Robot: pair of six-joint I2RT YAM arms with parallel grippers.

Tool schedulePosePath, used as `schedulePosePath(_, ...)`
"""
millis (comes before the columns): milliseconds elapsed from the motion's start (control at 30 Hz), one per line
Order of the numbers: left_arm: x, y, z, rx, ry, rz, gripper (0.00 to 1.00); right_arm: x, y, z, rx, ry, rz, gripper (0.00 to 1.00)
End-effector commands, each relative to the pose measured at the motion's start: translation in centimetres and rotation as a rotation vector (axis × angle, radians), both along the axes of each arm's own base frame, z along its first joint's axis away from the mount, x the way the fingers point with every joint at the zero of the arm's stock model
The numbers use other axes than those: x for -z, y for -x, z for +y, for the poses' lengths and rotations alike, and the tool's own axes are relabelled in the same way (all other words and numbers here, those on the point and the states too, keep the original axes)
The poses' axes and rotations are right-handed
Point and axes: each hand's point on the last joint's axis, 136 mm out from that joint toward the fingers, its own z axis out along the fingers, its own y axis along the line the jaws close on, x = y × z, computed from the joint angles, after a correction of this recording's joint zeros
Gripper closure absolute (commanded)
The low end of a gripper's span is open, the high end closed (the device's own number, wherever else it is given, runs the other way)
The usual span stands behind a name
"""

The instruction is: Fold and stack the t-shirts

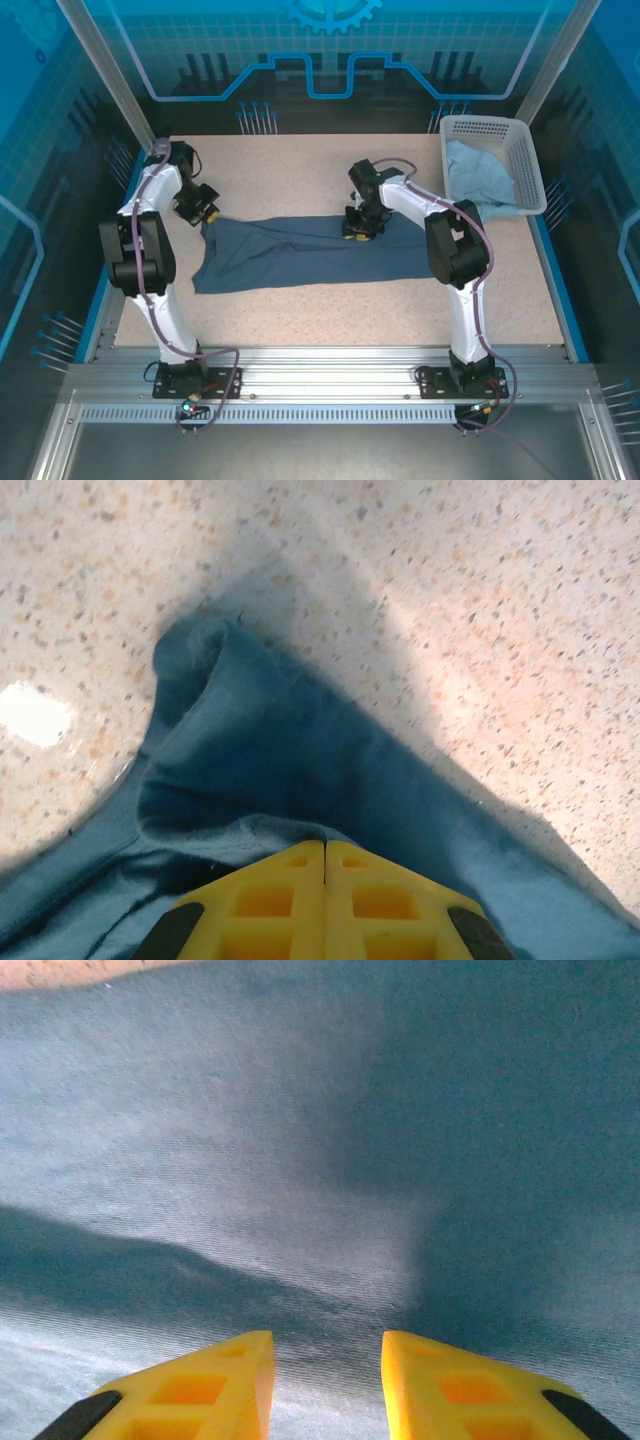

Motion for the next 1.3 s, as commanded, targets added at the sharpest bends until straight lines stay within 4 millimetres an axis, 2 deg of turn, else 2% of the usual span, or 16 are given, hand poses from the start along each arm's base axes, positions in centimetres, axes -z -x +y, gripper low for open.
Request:
schedulePosePath(0,0.5,0.0,0.9,0.026,-0.021,0.045,1.0,-0.2,0.8,0.1,-0.021,0.005,0.005,0.66)
schedulePosePath(167,2.5,-0.2,1.1,0.06,-0.027,0.094,1.0,-0.1,0.9,-0.1,-0.018,0.017,0.008,0.66)
schedulePosePath(233,3.3,-0.2,1.1,0.076,-0.024,0.116,0.88,0.0,0.9,-0.3,-0.015,0.024,0.008,0.66)
schedulePosePath(300,3.5,-0.1,1.2,0.084,-0.033,0.133,0.71,0.0,1.0,-0.4,-0.011,0.028,0.006,0.66)
schedulePosePath(367,2.2,-0.3,1.1,0.088,-0.061,0.088,0.61,-0.2,0.9,-0.5,-0.009,0.03,-0.003,0.66)
schedulePosePath(433,-0.2,-0.3,0.6,0.095,-0.106,0.015,0.55,-0.6,0.9,-0.5,-0.01,0.032,-0.014,0.66)
schedulePosePath(500,-2.8,0.2,-1.0,0.122,-0.14,-0.069,0.51,-1.0,0.8,-0.5,-0.011,0.031,-0.025,0.66)
schedulePosePath(600,-4.4,0.9,-4.9,0.202,-0.086,-0.199,0.52,-1.4,0.7,-0.3,-0.012,0.028,-0.035,0.66)
schedulePosePath(633,-4.1,1.0,-6.5,0.24,-0.031,-0.239,0.52,-1.4,0.7,-0.3,-0.012,0.025,-0.035,0.66)
schedulePosePath(700,-2.5,1.3,-8.3,0.278,0.052,-0.248,0.53,-1.4,0.7,-0.2,-0.013,0.02,-0.034,0.66)
schedulePosePath(800,-0.5,1.1,-9.2,0.336,0.088,-0.234,0.52,-1.6,0.7,-0.1,-0.015,0.015,-0.036,0.66)
schedulePosePath(1000,1.6,0.0,-11.1,0.494,0.107,-0.24,0.53,-2.2,0.8,-0.1,-0.016,0.002,-0.046,0.66)
schedulePosePath(1133,3.0,0.5,-11.5,0.541,0.104,-0.22,0.54,-2.2,1.1,-0.2,-0.014,0.001,-0.044,0.66)
schedulePosePath(1267,3.3,1.4,-11.9,0.545,0.114,-0.217,0.58,-2.0,1.3,-0.3,-0.011,0.002,-0.039,0.66)
